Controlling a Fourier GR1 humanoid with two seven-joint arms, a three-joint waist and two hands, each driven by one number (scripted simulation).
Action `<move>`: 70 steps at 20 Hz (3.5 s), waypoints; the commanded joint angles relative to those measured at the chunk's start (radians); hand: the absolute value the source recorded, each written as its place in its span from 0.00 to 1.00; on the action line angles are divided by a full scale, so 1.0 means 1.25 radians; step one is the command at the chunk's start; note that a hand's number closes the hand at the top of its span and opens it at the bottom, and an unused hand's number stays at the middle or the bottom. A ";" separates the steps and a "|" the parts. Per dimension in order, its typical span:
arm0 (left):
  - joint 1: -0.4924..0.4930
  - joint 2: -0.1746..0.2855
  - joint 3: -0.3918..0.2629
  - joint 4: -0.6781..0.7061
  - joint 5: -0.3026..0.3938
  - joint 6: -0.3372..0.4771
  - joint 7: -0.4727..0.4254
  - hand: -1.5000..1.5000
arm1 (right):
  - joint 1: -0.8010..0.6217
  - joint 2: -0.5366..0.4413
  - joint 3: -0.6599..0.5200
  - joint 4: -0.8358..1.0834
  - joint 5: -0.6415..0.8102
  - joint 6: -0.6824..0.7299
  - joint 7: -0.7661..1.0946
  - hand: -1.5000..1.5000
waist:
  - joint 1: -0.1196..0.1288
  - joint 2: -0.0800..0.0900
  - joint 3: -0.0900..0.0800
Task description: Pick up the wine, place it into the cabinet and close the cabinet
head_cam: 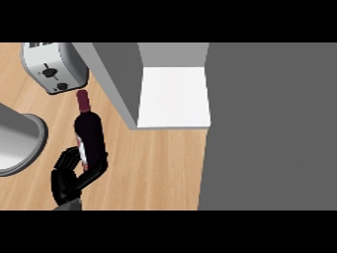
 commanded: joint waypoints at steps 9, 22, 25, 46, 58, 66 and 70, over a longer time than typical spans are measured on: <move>0.044 0.065 -0.073 0.080 -0.010 -0.398 -0.170 1.00 | 0.004 -0.001 0.028 -0.102 -0.011 -0.039 0.058 0.00 | 0.000 0.002 -0.005; 0.199 0.024 -0.186 -0.335 -0.030 -0.337 0.020 1.00 | 0.023 0.011 0.031 -0.102 0.009 -0.034 0.055 0.00 | 0.008 0.001 -0.003; 0.238 0.016 -0.220 -0.460 -0.024 -0.326 0.089 1.00 | 0.014 0.008 0.031 -0.110 -0.019 -0.040 0.066 0.00 | 0.009 0.000 -0.003; 0.065 -0.018 -0.429 -0.670 -0.100 0.010 0.366 1.00 | 0.010 -0.007 -0.045 -0.043 -0.039 -0.006 0.022 0.00 | 0.001 0.003 -0.003; -0.163 -0.018 -0.523 -0.461 -0.077 0.237 0.357 1.00 | 0.003 -0.018 -0.091 -0.048 -0.073 0.009 0.025 0.00 | -0.006 0.004 -0.003; -0.217 -0.018 -0.521 -0.318 -0.040 0.246 0.300 1.00 | -0.008 -0.030 -0.109 -0.094 -0.083 -0.012 0.077 0.00 | -0.003 0.003 -0.004; -0.292 -0.018 -0.533 -0.246 0.002 0.276 0.308 1.00 | 0.008 -0.024 -0.146 -0.016 -0.089 0.050 0.003 0.00 | -0.004 0.004 -0.003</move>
